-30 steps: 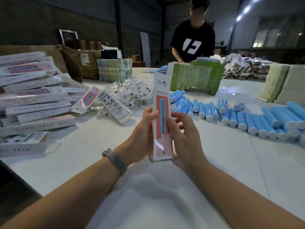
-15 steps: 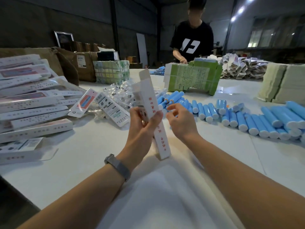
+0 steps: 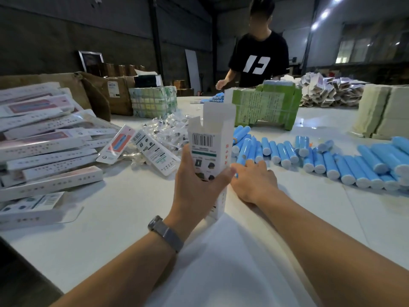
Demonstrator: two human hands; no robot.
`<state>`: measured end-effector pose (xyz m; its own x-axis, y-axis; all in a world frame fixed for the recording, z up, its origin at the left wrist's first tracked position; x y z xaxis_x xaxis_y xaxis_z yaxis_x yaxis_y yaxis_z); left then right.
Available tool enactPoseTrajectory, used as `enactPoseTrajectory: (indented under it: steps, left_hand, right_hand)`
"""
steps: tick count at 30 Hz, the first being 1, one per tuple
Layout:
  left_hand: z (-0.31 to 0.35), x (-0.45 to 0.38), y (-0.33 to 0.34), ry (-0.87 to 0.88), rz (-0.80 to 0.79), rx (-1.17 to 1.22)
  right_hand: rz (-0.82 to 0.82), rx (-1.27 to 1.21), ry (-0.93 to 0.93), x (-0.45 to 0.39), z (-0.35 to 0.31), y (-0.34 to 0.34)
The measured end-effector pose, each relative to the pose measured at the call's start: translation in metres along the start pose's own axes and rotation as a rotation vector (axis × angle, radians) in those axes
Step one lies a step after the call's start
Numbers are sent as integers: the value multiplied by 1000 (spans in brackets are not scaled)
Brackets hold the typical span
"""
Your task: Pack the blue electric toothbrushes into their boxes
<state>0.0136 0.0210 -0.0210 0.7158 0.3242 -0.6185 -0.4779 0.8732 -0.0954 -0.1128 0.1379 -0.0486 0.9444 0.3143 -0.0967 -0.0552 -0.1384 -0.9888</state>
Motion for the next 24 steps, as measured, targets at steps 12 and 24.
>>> enactPoseTrajectory:
  steps: [12, 24]
  left_hand:
    - [-8, -4, -11, 60, 108, -115]
    - [-8, -4, -7, 122, 121, -205]
  right_hand:
    - [790, -1063, -231, 31, -5, -111]
    - [918, -1437, -571, 89, -30, -180]
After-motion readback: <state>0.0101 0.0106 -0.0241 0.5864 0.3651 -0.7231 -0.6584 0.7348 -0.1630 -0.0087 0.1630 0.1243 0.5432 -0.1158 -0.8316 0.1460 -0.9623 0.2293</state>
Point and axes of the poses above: each hand's wrist, its own x-axis away from the middle knuckle, its own y-axis out of the palm, z = x × y, the point moved 2 cm from there along -x, towards the middle knuckle, and after that the axes turned 3 degrees about -z, right-handed, at the moved point
